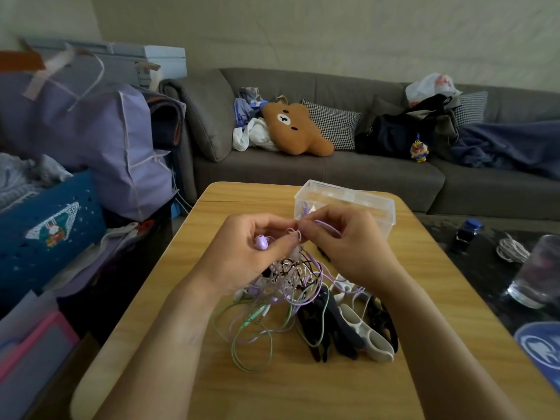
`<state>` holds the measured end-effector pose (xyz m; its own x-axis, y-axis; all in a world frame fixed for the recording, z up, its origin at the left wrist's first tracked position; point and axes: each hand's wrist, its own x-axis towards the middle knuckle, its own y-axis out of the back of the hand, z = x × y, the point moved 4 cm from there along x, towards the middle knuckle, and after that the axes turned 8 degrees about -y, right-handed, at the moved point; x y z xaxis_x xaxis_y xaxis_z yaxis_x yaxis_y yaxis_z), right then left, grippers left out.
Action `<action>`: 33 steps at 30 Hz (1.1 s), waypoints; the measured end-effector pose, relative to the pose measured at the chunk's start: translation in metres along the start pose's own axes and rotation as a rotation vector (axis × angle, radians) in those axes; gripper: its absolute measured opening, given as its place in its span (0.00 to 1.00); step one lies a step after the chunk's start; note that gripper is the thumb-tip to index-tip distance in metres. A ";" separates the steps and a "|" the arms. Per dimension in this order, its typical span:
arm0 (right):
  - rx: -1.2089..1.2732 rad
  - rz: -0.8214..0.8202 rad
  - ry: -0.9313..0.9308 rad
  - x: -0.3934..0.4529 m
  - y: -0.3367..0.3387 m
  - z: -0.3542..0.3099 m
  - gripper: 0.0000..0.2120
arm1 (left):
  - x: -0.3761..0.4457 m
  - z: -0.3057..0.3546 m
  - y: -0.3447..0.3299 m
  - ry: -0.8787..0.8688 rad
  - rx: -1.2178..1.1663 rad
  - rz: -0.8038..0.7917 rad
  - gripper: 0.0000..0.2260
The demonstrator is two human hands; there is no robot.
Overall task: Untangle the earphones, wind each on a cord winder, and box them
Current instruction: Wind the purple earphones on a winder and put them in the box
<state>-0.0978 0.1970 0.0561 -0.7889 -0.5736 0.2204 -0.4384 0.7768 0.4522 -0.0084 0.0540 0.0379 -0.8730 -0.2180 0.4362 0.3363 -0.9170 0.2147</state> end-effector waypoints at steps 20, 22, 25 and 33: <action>0.189 -0.007 -0.078 -0.001 -0.002 0.001 0.06 | 0.000 0.002 -0.002 0.051 0.037 -0.035 0.15; 0.140 -0.019 -0.050 -0.001 -0.002 0.001 0.05 | -0.001 0.002 -0.002 0.058 0.036 -0.031 0.11; 0.128 0.011 -0.054 0.001 0.000 0.001 0.06 | 0.000 0.004 0.002 0.066 0.026 0.009 0.07; 0.354 0.254 -0.078 -0.001 0.021 -0.001 0.07 | 0.001 0.001 0.012 0.064 0.108 0.029 0.07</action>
<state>-0.1058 0.2138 0.0661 -0.9147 -0.3425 0.2146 -0.3365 0.9394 0.0649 -0.0046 0.0434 0.0420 -0.8821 -0.2674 0.3879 0.3945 -0.8694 0.2977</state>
